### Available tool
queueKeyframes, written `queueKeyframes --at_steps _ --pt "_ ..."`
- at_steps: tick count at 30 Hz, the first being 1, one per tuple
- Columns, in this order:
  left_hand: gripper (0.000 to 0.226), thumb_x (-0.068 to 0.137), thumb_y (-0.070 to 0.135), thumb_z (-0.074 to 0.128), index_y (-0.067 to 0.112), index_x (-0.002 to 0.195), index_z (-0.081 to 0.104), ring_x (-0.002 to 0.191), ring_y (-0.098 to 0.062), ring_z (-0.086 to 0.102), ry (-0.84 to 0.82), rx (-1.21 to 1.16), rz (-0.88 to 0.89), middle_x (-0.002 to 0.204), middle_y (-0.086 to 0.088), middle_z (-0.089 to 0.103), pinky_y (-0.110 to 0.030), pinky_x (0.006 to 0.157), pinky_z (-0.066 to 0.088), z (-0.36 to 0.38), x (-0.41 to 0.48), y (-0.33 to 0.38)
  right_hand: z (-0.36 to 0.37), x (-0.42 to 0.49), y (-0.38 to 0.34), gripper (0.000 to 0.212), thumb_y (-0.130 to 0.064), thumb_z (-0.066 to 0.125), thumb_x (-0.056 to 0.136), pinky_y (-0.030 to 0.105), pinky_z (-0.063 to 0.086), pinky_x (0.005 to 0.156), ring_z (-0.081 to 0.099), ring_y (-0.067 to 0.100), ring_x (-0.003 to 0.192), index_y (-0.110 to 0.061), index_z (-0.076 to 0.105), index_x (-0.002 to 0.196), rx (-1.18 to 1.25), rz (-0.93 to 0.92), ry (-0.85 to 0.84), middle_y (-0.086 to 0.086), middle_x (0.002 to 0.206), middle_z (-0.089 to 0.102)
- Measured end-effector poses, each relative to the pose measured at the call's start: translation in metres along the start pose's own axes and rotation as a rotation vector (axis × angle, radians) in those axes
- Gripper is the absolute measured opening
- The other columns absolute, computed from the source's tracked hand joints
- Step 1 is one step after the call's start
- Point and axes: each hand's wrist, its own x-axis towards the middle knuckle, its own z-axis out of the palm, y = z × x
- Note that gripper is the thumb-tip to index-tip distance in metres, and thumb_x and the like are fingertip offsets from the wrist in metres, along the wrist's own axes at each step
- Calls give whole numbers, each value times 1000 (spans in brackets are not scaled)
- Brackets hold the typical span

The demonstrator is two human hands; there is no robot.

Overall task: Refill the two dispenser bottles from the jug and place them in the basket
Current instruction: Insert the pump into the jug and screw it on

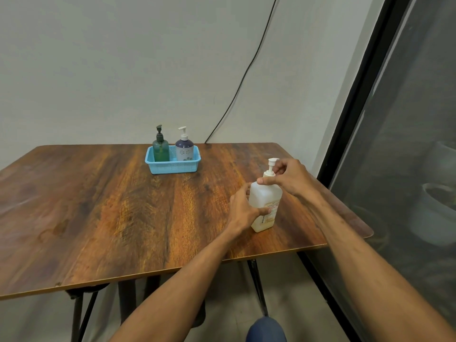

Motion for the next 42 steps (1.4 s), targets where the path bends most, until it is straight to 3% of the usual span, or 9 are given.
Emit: queueKeyframes --at_steps 4,7,10,17,25,29,33,38,42 --pt "80 67 23 91 15 135 50 115 -13 56 -4 -2 8 131 -2 61 -26 88 48 1 0 -1 -4 2 5 30 -3 88 73 25 51 79 62 15 88 1 72 98 111 35 -60 0 89 67" --pt "80 66 22 91 14 135 50 113 -11 55 -5 -5 13 129 -1 61 -24 88 49 1 1 -2 0 2 7 21 -1 88 70 28 51 72 63 16 81 -1 73 83 166 58 -27 2 82 69" --pt "81 65 23 91 15 135 50 117 -15 56 -1 -3 7 129 -2 61 -30 93 53 1 1 -2 9 2 15 42 -18 99 56 33 53 67 61 13 70 -12 63 77 192 84 57 1 78 66" --pt "83 65 23 92 14 137 49 119 -17 57 -7 5 -1 131 -1 61 -27 90 50 2 1 -3 -3 -1 27 47 5 84 72 24 55 79 67 20 99 -5 70 116 471 87 -51 11 108 72" --pt "79 70 22 89 15 136 48 120 -17 56 6 5 -1 133 -2 60 -34 97 51 4 -1 -2 3 3 24 36 4 89 65 17 54 60 66 0 65 1 72 97 365 30 -4 1 82 71" --pt "79 69 22 89 13 137 48 120 -17 57 -2 5 10 132 -3 60 -25 90 48 2 -1 -1 5 2 26 36 -7 93 64 26 55 67 64 11 74 -1 74 95 302 11 -32 6 85 70" --pt "78 69 22 89 14 136 49 114 -12 56 -8 -1 12 131 -2 60 -24 89 51 0 -1 -1 -4 2 30 46 3 87 69 31 57 86 70 19 96 -4 72 111 387 -11 -69 11 106 75" --pt "78 68 22 90 15 135 50 111 -8 54 -18 3 14 130 -1 61 -15 83 46 1 -1 -2 2 6 29 47 2 92 61 25 55 74 65 10 80 -7 72 103 326 -27 7 2 90 70" --pt "81 67 25 90 17 136 49 120 -17 55 -10 13 -3 131 -1 59 -30 93 49 1 -1 -2 2 3 28 67 2 91 65 23 58 77 70 9 88 -11 63 125 374 -44 -41 2 99 74"
